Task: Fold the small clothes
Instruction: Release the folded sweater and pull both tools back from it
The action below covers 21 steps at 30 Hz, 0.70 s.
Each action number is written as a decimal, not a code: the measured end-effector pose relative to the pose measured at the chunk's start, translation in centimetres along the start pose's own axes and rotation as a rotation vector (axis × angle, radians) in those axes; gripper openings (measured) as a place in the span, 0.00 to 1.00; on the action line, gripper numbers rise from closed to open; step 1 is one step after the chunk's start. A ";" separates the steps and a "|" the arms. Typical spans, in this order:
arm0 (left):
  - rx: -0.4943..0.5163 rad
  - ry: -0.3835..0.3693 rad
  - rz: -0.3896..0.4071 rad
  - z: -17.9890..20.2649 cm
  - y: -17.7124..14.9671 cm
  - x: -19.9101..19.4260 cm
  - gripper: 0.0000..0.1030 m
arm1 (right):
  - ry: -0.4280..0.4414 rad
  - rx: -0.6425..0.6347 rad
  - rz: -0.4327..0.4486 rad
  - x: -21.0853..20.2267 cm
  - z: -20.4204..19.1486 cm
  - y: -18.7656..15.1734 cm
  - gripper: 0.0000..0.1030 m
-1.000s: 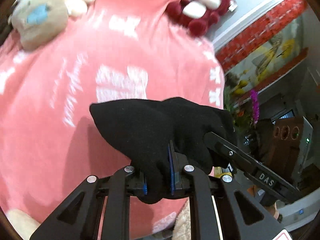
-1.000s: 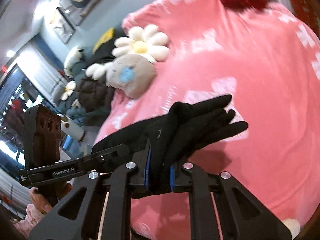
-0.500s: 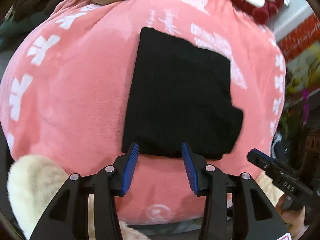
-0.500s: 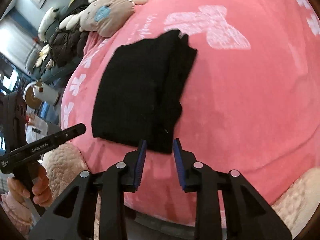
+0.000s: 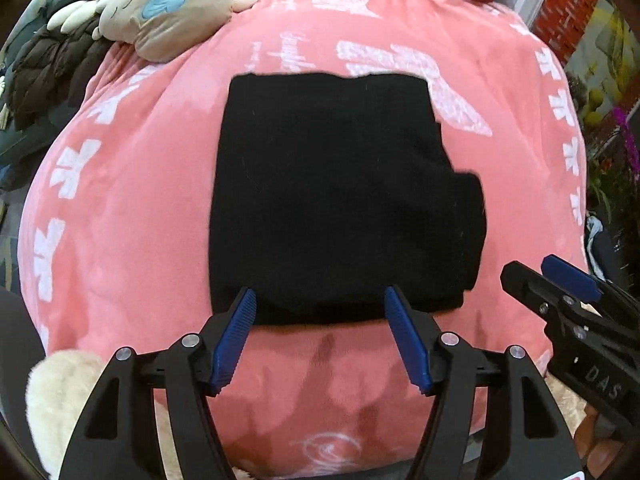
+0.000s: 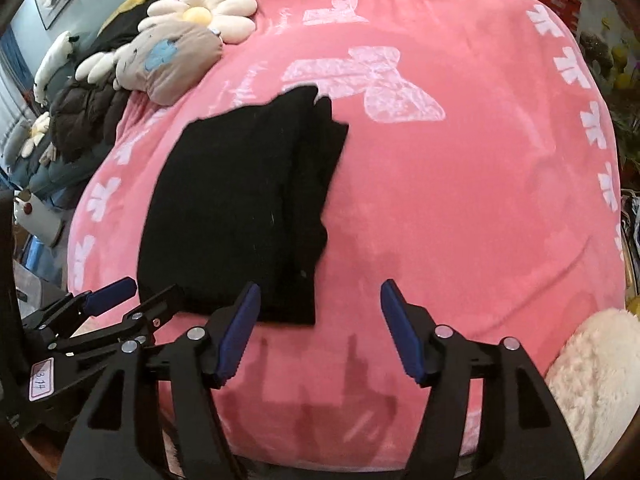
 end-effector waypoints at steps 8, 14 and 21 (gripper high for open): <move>-0.044 0.061 0.016 -0.9 -1.1 -0.2 0.62 | -0.018 -0.018 -0.002 0.9 -1.0 -1.2 0.60; -0.062 0.072 0.022 -1.5 -1.8 -0.9 0.62 | -0.022 -0.019 0.000 1.0 -1.7 -1.9 0.61; -0.071 0.080 0.037 -1.9 -2.3 -1.5 0.62 | -0.021 -0.051 0.006 0.6 -2.8 -2.5 0.61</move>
Point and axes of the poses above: each gripper's, at about its wrist camera, not at the fingertips, and x roughly the way its jaws point, z to its right, y to its top, the point moved 8 cm from there along x, roughly the way its jaws point, and after that the axes turned 12 degrees about -z, right-handed, at the moved point
